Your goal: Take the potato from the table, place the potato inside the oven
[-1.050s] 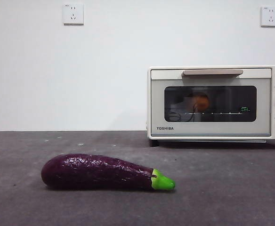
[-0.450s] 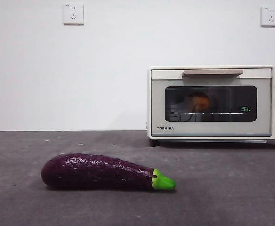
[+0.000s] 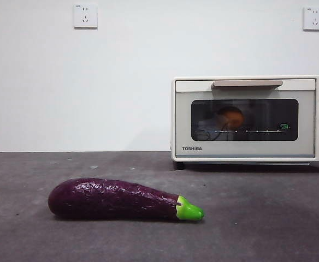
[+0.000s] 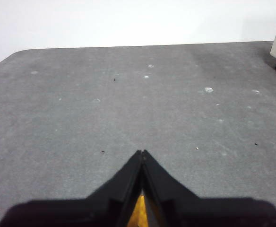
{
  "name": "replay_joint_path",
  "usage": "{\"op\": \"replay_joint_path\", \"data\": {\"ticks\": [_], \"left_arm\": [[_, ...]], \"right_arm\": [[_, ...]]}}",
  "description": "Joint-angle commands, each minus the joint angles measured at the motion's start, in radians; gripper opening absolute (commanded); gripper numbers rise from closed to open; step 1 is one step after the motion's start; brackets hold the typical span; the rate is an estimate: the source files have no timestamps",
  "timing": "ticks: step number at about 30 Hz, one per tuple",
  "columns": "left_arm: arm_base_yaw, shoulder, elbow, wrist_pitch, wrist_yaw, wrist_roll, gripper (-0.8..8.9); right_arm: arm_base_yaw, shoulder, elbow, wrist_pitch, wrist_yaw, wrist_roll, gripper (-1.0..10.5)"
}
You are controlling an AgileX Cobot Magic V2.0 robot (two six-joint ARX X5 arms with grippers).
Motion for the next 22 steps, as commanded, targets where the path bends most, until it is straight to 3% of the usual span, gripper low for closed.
{"op": "replay_joint_path", "data": {"ticks": [1,7,15,22], "left_arm": [[0.003,0.003,-0.01,0.011,0.0,-0.008,-0.04],[0.003,0.004,-0.01,0.011,0.0,-0.008,-0.04],[0.003,0.004,-0.01,0.011,0.0,-0.008,-0.04],[0.003,0.005,-0.01,0.011,0.0,-0.008,-0.04]], "right_arm": [[0.0,-0.059,-0.072,0.024,0.013,0.019,0.0],[0.006,-0.173,-0.163,-0.001,0.068,0.086,0.0],[0.06,-0.172,-0.163,-0.044,0.23,0.086,0.0],[0.064,-0.172,-0.163,-0.19,0.239,0.088,0.0]]}}
